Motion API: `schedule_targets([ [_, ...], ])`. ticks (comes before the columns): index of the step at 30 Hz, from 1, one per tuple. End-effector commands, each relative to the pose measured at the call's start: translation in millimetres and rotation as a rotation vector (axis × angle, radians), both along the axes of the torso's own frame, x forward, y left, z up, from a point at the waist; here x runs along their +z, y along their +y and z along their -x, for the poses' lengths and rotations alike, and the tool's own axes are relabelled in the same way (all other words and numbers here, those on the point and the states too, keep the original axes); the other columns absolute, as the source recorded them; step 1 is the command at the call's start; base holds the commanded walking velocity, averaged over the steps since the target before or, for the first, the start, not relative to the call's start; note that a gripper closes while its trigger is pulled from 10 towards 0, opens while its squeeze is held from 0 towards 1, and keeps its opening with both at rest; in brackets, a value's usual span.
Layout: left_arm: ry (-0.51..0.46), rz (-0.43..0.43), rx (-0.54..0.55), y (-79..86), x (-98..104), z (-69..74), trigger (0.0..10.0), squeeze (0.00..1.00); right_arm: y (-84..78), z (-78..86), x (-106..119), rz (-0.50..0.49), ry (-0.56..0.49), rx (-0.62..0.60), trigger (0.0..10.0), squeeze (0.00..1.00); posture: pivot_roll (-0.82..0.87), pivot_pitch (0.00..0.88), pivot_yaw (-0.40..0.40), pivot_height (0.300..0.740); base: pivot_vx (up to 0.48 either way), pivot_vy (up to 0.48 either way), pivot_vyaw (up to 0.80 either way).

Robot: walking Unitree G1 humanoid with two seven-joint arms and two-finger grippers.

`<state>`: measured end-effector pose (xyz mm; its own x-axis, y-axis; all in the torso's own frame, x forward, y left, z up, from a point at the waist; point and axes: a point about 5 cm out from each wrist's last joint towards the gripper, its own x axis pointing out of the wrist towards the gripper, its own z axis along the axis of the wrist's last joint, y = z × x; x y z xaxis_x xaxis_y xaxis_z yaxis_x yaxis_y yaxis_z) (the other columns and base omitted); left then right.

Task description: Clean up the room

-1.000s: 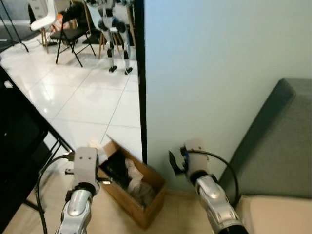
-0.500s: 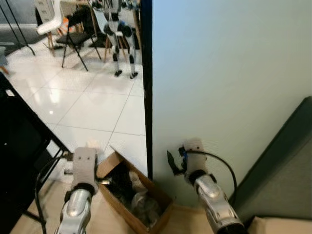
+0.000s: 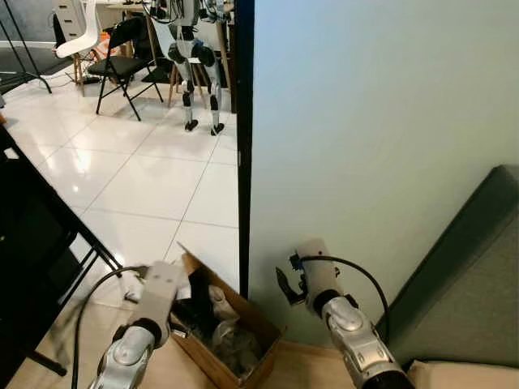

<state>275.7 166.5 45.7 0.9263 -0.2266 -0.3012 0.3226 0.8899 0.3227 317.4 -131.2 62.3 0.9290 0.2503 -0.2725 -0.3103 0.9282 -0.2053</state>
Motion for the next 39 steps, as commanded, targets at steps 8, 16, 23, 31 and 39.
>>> schedule_targets([
  [8, 0.034, -0.1, -0.154, -8.1, -5.1, -20.9, 10.0, 0.0, 8.3, 5.9, 2.7, 0.03, 0.07, 0.138, 10.0, 0.0, -0.07, 0.326, 0.008, 0.74, 0.0, 0.0, 0.0],
  [16, 0.02, -0.194, -0.204, -6.0, -5.8, -29.5, 10.0, 0.0, 17.4, 26.1, 21.0, -0.05, 0.039, 0.221, 10.0, 0.0, -0.09, 0.44, 0.063, 0.74, 0.0, 0.0, 0.0],
  [23, -0.038, -0.24, -0.25, -18.8, 2.4, -45.0, 10.0, 0.0, 18.0, 37.8, 34.0, -0.07, 0.014, 0.226, 10.0, 0.0, -0.13, 0.487, 0.093, 0.74, 0.0, 0.0, 0.0],
  [31, -0.057, -0.262, -0.28, -31.5, 10.4, -57.9, 10.0, 0.0, 22.6, 49.9, 46.6, -0.066, -0.002, 0.227, 10.0, 0.0, -0.19, 0.515, 0.155, 0.74, 0.0, 0.0, 0.0],
  [39, -0.091, -0.281, -0.326, -46.8, 16.1, -64.0, 10.0, 0.0, 20.0, 56.6, 55.3, -0.041, 0.0, 0.222, 10.0, 0.0, -0.21, 0.529, 0.163, 0.74, 0.0, 0.0, 0.0],
])
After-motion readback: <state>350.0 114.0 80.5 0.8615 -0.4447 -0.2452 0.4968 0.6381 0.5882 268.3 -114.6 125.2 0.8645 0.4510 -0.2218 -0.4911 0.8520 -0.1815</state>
